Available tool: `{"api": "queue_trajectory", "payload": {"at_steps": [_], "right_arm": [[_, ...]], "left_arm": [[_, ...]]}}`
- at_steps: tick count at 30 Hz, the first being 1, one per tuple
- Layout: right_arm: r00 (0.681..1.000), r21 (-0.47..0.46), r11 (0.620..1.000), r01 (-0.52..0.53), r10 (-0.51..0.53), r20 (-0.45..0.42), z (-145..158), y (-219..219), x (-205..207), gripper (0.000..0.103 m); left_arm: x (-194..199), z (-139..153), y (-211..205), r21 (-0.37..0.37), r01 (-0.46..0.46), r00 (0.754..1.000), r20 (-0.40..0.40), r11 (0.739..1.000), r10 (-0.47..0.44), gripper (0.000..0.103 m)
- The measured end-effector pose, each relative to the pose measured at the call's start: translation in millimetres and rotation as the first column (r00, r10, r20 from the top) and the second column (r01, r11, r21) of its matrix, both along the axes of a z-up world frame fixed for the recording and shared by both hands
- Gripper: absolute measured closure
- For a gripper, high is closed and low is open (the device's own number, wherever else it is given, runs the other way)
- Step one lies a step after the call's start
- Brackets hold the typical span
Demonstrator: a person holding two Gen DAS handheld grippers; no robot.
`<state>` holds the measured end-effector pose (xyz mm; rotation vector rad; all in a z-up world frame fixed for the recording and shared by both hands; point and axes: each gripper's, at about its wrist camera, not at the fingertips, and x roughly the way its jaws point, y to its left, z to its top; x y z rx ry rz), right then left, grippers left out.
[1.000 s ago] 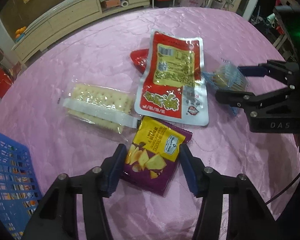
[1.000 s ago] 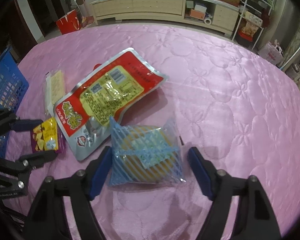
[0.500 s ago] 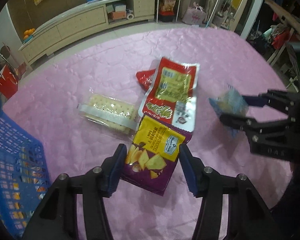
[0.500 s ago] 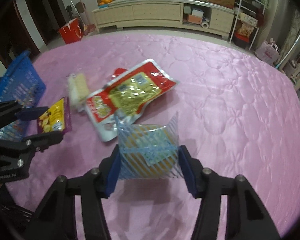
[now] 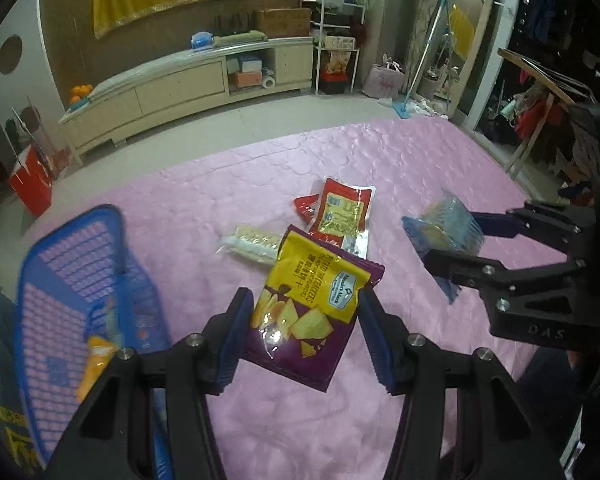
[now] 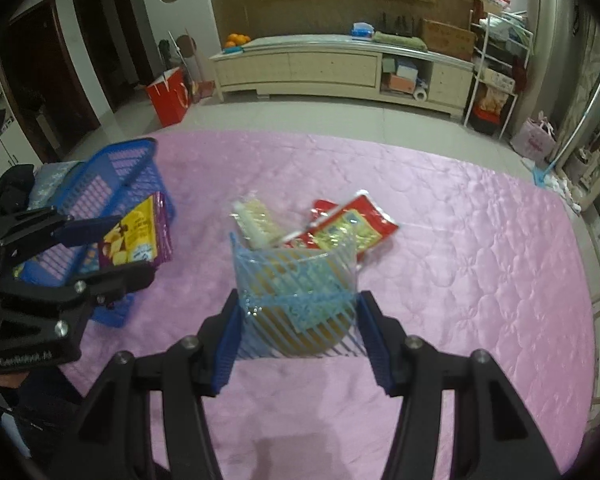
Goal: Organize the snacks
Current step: 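Carry the purple chip bag and blue wafer bag with both grippers over the basket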
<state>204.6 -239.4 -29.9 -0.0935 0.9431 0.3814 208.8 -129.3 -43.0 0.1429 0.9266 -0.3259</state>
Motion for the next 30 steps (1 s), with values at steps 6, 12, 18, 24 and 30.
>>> {"api": "queue_trajectory", "payload": {"at_steps": [6, 12, 18, 24, 30], "right_arm": [[0.999, 0.011, 0.999, -0.039, 0.038, 0.027, 18, 41, -20, 0.043], [0.994, -0.004, 0.995, -0.102, 0.102, 0.028, 23, 84, -25, 0.043], [0.989, 0.002, 0.989, -0.149, 0.149, 0.023, 19, 127, -16, 0.043], [0.98, 0.018, 0.979, -0.201, 0.201, -0.001, 10, 163, -6, 0.043], [0.974, 0.018, 0.974, -0.226, 0.226, -0.021, -3, 187, 7, 0.043]], "left_arm": [[-15, 23, 36, 0.01, -0.02, 0.999, 0.032, 1.0, 0.02, 0.051], [-17, 28, 88, 0.021, -0.088, 0.995, 0.038, 0.996, 0.087, 0.051], [-14, 20, 129, -0.003, -0.147, 0.989, 0.008, 0.989, 0.147, 0.051], [-13, 15, 162, -0.004, -0.178, 0.984, 0.006, 0.984, 0.178, 0.051], [-5, 5, 187, -0.004, -0.196, 0.981, 0.003, 0.981, 0.196, 0.051]]}}
